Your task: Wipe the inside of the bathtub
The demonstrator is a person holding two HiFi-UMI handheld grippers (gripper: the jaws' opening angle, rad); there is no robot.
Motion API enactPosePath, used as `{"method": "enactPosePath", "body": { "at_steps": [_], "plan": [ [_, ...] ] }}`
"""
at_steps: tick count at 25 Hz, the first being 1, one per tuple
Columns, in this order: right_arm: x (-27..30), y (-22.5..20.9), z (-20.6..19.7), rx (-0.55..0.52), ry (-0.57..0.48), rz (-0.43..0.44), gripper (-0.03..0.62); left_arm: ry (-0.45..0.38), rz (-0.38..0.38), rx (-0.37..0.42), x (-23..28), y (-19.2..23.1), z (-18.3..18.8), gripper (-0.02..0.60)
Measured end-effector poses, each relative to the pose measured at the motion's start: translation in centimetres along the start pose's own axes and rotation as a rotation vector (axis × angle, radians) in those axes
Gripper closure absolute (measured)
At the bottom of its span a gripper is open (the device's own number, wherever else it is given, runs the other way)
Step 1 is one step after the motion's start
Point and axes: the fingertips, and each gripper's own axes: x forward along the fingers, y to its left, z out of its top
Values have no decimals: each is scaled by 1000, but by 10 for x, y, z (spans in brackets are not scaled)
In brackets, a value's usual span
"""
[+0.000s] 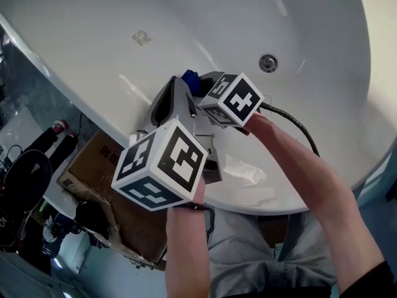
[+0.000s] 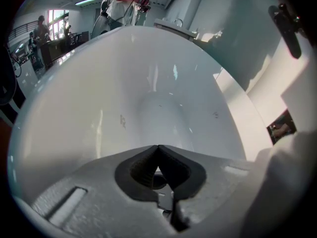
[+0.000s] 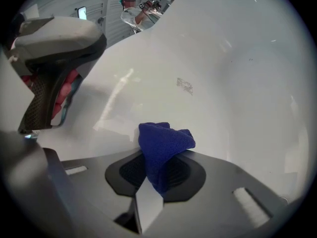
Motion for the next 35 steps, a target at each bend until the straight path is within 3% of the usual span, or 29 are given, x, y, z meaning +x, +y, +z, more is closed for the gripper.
{"method": "enactPosePath", "body": {
  "at_steps": [9, 24, 29, 35],
  "plan": [
    [-26, 58, 10, -56, 16, 61, 522, -48, 33, -12, -48, 0, 19, 578],
    [-75, 160, 13, -63, -15, 192, 522, -53, 132, -39, -132, 17, -1, 578],
    [-82, 162, 24, -55, -48, 206, 522, -52, 126, -37, -123, 8, 1, 578],
    [-99, 134, 43, 12, -119, 143, 522, -35, 114, -17, -119, 0, 5, 578]
  ]
}}
